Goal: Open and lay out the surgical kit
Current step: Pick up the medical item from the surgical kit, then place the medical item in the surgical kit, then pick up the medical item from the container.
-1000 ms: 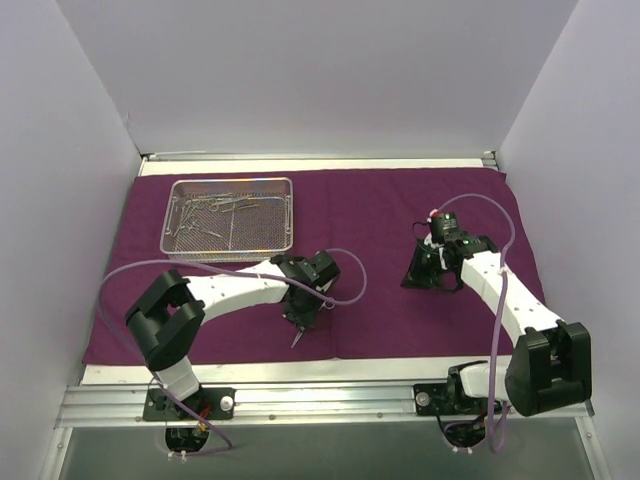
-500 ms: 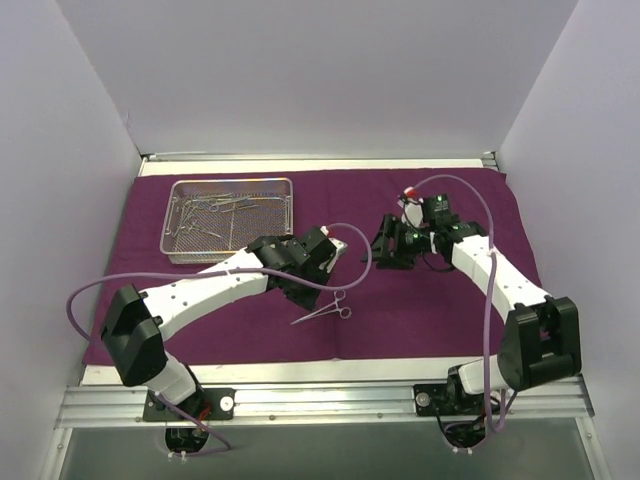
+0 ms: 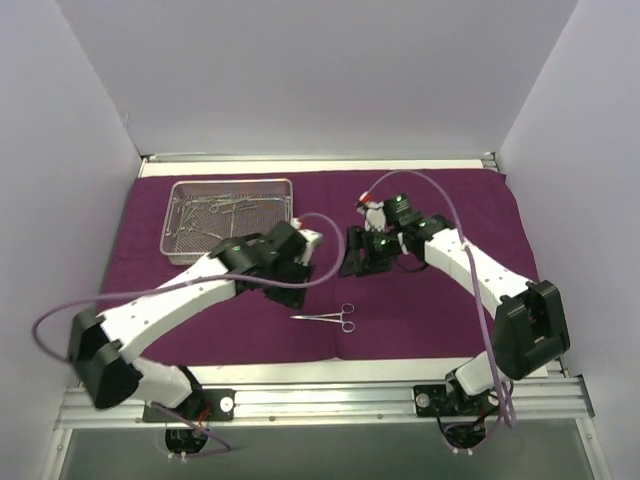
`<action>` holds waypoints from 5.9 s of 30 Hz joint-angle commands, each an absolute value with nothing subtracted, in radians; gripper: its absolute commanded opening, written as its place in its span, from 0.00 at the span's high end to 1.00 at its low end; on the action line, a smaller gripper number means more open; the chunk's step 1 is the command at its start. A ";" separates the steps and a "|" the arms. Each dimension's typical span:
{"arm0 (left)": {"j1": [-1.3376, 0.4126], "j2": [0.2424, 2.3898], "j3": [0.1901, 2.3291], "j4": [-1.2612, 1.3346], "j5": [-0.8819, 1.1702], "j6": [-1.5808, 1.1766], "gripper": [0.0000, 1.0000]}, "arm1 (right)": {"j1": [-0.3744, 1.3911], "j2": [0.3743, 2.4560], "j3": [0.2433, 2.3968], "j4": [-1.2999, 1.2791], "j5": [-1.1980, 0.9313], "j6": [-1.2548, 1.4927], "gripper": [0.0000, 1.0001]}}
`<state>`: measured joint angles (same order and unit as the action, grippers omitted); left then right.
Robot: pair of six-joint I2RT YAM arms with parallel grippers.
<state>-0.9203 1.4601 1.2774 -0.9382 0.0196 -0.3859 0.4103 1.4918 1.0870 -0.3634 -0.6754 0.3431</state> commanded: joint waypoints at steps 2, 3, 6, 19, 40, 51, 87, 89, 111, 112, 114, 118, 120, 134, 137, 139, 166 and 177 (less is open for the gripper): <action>-0.769 1.206 1.258 -0.910 -0.008 -0.482 0.50 | 0.561 1.508 1.135 -0.403 -0.451 0.183 0.44; -0.702 1.183 1.264 -0.917 -0.003 -0.485 0.48 | 0.586 1.514 1.143 -0.397 -0.439 0.158 0.44; -0.582 1.126 1.291 -0.948 0.000 -0.495 0.43 | 0.656 1.554 1.149 -0.350 -0.364 0.060 0.45; -0.321 1.037 1.258 -0.914 0.210 -0.566 0.37 | 0.788 1.801 1.316 -0.474 -0.339 -0.353 0.59; -0.313 1.023 1.238 -0.913 0.241 -0.558 0.36 | 0.950 1.824 1.221 -0.440 -0.232 -0.296 0.56; -0.313 1.025 1.239 -0.919 0.241 -0.554 0.35 | 0.951 1.873 1.213 -0.446 -0.179 -0.325 0.60; -0.322 1.065 1.264 -0.923 0.183 -0.488 0.30 | 0.942 1.793 1.332 -0.479 -0.170 -0.180 1.00; -0.322 1.068 1.266 -0.917 0.178 -0.457 0.30 | 0.882 1.764 1.315 -0.457 -0.184 -0.132 1.00; -0.367 1.221 1.351 -0.959 0.057 -0.098 0.30 | 0.063 1.552 0.973 -0.330 0.109 -0.256 1.00; -0.367 1.227 1.354 -0.963 0.052 -0.094 0.30 | 0.025 1.561 0.970 -0.327 0.112 -0.273 1.00; -0.370 1.241 1.373 -0.972 0.040 -0.084 0.30 | -0.001 1.575 0.962 -0.313 0.117 -0.322 1.00; -0.373 1.273 1.393 -0.980 0.037 -0.077 0.31 | -0.112 1.572 0.907 -0.265 0.084 -0.363 1.00; -0.373 1.279 1.390 -0.977 0.038 -0.078 0.30 | -0.141 1.594 0.899 -0.244 0.071 -0.368 1.00; -0.333 1.371 1.451 -0.950 0.037 -0.120 0.28 | -0.153 1.688 0.994 -0.291 0.132 -0.246 0.51; -0.275 1.426 1.505 -0.954 0.031 -0.150 0.27 | -0.149 1.637 1.086 -0.323 0.245 -0.087 0.38; -0.252 1.468 1.532 -0.965 0.023 -0.179 0.27 | -0.105 1.608 1.185 -0.389 0.326 -0.005 0.29; -0.049 2.379 2.424 -1.368 -0.359 -0.882 0.34 | 0.537 1.405 1.249 -0.328 0.115 0.178 0.20; -0.026 2.422 2.275 -1.286 -0.376 -1.038 0.35 | 0.399 1.424 1.233 -0.310 0.049 0.215 0.20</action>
<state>-0.0467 2.4641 2.3306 -1.3052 -0.3637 -0.9600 0.3977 1.4376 1.2404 -0.3267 0.0746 0.2024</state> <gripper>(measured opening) 0.657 0.796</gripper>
